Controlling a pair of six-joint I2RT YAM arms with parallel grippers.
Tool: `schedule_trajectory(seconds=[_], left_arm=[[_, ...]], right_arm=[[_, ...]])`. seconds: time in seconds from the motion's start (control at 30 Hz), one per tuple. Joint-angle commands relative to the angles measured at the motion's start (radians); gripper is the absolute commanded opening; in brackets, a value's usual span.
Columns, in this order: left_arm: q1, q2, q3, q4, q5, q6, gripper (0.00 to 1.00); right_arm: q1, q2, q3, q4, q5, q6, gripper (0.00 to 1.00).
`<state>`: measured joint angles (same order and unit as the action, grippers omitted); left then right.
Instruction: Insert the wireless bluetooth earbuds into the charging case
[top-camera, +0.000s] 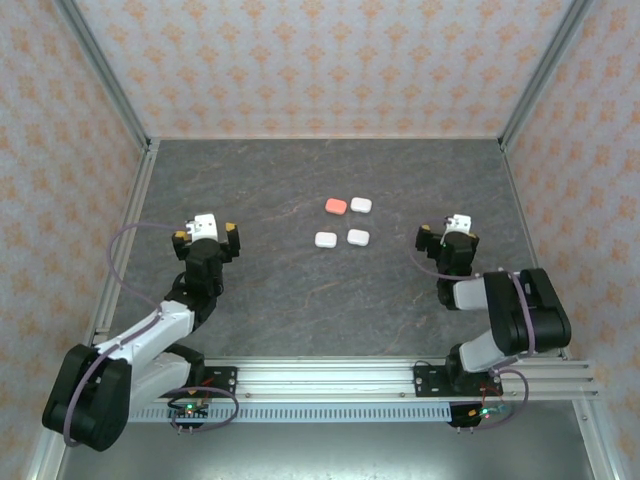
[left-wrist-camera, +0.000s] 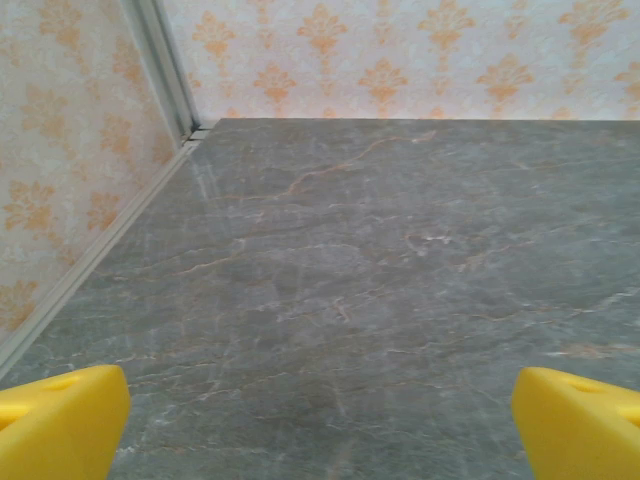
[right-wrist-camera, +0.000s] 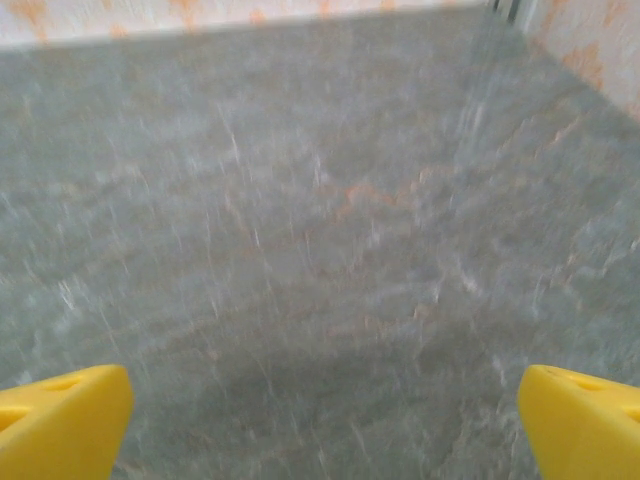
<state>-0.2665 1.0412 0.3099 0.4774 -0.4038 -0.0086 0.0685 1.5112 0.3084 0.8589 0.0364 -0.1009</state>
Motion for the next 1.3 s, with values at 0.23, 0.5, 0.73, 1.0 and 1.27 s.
schedule_trajectory(seconds=[0.23,0.5,0.73,1.0,1.27], left_arm=[[0.091,0.203,-0.041,0.319,0.131,0.069,0.98],[0.204,0.439,0.02,0.424,0.249,0.013,0.98],[0.216,0.454,0.106,0.283,0.247,0.002,1.0],[0.214,0.453,0.106,0.283,0.243,0.005,1.0],[0.213,0.453,0.106,0.281,0.244,0.005,1.0]], right_arm=[[-0.067,0.006,0.112,-0.094,-0.064,0.064,0.99],[-0.068,0.009,0.11,-0.089,-0.065,0.064,0.99],[-0.068,0.008,0.111,-0.09,-0.063,0.063,0.99],[-0.052,0.009,0.111,-0.089,-0.037,0.052,0.99],[-0.046,0.01,0.115,-0.095,-0.029,0.049,0.99]])
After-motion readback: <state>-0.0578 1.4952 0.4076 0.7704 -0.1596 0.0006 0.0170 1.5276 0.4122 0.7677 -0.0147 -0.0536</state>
